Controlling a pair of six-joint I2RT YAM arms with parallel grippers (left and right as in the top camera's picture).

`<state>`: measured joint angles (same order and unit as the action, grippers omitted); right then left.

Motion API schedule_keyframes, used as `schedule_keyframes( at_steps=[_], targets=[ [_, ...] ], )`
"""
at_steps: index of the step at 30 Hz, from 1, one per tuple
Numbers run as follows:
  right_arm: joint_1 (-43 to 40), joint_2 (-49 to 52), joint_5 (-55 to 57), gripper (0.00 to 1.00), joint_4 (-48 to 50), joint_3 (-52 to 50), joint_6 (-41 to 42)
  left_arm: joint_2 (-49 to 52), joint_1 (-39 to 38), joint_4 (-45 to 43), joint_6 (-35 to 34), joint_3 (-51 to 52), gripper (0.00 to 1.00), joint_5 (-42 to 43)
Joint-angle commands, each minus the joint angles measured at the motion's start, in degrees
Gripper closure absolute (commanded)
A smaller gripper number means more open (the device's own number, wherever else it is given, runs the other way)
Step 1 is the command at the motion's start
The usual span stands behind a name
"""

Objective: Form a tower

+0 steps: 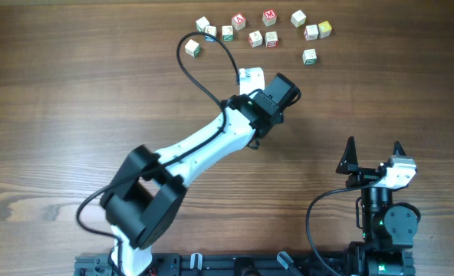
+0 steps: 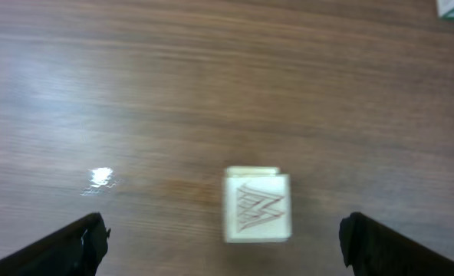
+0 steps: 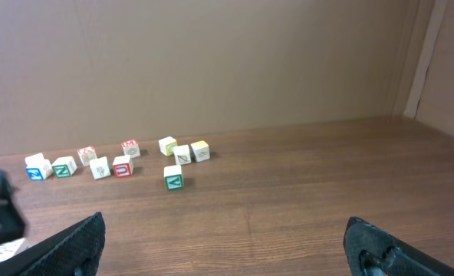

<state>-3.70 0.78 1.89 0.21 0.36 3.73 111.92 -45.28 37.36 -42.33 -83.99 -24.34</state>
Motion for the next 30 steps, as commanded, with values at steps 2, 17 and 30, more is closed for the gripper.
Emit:
schedule_keyframes(
  at_steps=[2,17,30],
  targets=[
    [-0.35,-0.24,-0.7,0.0,0.22,-0.07,-0.7,-6.64,0.0,6.73,-0.22,0.37,0.0,-4.09],
    [-0.35,-0.24,-0.7,0.0,0.22,-0.07,-0.7,-31.08,0.02,39.65,-20.02,0.37,0.0,-26.84],
    [-0.35,-0.24,-0.28,0.0,0.28,-0.07,-0.72,-53.13,0.07,46.9,-21.14,0.42,0.0,-31.04]
  ],
)
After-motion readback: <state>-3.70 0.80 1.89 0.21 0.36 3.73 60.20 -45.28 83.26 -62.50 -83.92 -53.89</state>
